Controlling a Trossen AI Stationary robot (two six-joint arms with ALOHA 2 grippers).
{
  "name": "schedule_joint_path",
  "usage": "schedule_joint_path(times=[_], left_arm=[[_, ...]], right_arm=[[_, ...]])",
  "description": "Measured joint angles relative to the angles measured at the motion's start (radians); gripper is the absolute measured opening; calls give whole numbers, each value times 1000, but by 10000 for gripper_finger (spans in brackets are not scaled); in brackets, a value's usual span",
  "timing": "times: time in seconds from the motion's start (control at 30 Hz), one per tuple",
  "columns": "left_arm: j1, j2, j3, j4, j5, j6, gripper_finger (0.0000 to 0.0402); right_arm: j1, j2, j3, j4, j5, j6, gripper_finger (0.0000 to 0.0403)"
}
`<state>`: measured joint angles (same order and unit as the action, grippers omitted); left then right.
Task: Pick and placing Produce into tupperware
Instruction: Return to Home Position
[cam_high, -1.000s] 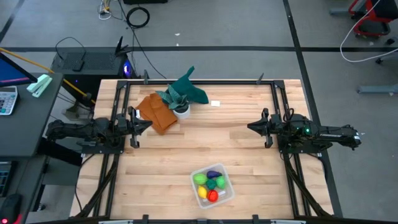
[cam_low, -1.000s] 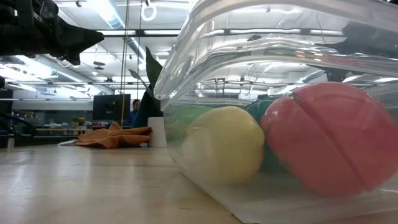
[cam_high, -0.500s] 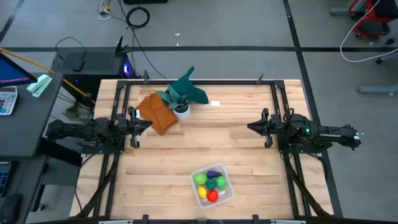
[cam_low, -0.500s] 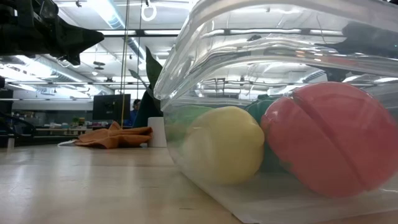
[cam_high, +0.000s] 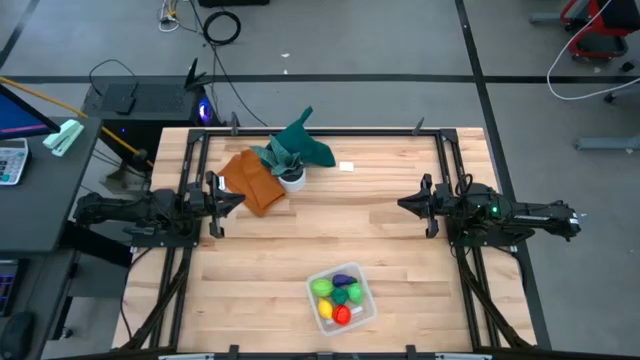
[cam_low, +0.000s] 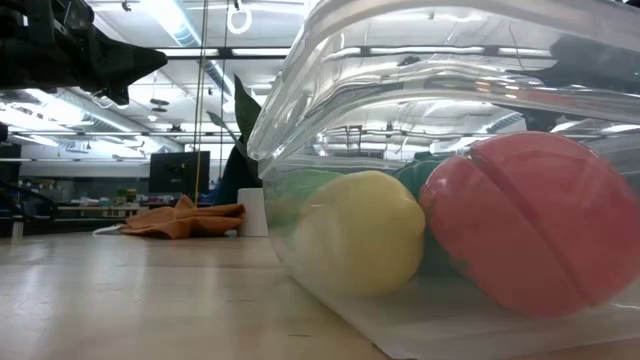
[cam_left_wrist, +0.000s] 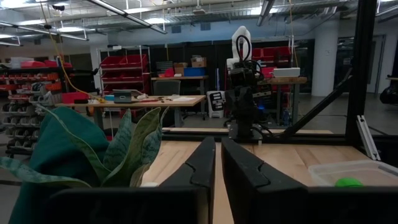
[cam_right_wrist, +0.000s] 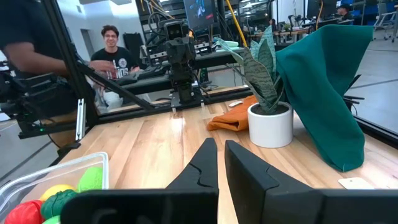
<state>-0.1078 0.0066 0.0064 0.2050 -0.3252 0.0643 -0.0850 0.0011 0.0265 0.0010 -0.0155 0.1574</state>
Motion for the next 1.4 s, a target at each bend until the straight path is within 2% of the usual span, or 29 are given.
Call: schedule_joint_path(times=[0.37,0.67,1.0,1.4], left_arm=[[0,0,0,0,0,0,23],[0,0,0,0,0,0,36],[0,0,0,0,0,0,23],[0,0,0,0,0,0,34]], right_arm=[[0,0,0,0,0,0,0],[0,0,0,0,0,0,0],[0,0,0,0,0,0,0],[0,0,0,0,0,0,0]])
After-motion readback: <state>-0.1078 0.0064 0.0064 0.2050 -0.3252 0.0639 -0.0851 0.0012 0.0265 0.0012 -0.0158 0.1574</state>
